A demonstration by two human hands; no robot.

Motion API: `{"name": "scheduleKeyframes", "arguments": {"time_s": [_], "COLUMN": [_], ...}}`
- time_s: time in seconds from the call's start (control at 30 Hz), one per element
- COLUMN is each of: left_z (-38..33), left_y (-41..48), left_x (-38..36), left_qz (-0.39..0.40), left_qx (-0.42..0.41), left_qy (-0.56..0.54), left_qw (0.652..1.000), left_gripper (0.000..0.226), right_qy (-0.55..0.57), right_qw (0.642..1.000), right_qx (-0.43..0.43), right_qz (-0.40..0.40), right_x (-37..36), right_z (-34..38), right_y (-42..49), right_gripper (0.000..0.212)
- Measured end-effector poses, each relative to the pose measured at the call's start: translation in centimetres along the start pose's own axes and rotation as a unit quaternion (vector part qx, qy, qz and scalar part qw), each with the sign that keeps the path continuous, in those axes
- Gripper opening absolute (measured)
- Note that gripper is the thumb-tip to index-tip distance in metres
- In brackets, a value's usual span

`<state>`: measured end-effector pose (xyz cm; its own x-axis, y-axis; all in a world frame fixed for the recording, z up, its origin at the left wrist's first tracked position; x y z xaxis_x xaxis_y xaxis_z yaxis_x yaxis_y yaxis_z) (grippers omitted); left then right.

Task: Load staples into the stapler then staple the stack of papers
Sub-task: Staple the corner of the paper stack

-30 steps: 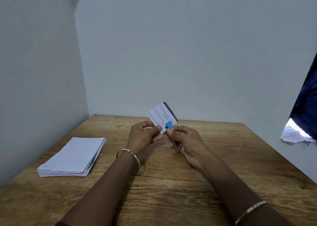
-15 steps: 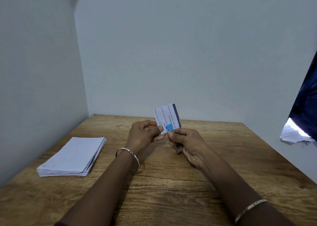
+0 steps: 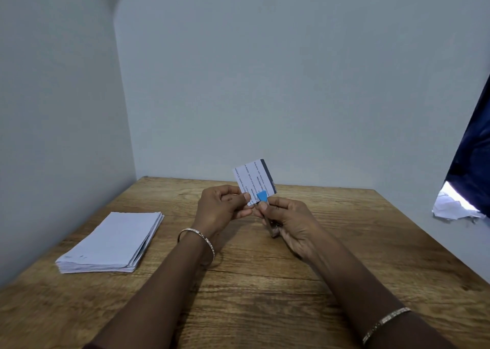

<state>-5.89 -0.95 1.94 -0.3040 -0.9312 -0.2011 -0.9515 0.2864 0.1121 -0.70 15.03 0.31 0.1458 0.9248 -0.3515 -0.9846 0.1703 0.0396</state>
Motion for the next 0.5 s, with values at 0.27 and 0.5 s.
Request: {"name": "scheduleKeyframes", "arguments": {"time_s": [0.27, 0.5], "left_z": [-0.24, 0.33], "left_y": [0.02, 0.02], "left_x": [-0.19, -0.22], "left_qz": [0.017, 0.019], "left_qx": [-0.012, -0.01], "left_qy": [-0.01, 0.005], "left_qw": [1.0, 1.0], "left_gripper": [0.022, 0.019], "right_qy": [0.046, 0.006], "right_qw": [0.998, 0.997], "right_qx": [0.005, 0.0], "right_qz": [-0.043, -0.08], "right_x": [-0.32, 0.19], "right_z": [0.42, 0.12], "right_y": [0.15, 0.45], "right_gripper": [0.047, 0.032]}}
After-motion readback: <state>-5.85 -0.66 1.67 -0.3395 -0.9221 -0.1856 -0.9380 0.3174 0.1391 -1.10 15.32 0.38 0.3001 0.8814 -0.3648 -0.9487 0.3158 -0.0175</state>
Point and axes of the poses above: each hand's wrist, its own y-axis towards the middle knuckle, its own x-axis out of the back of the hand, z = x × y, the point moved 3 cm from there along y, towards the middle knuckle, and after that the axes turned 3 degrees about x, right-handed, at the moved point
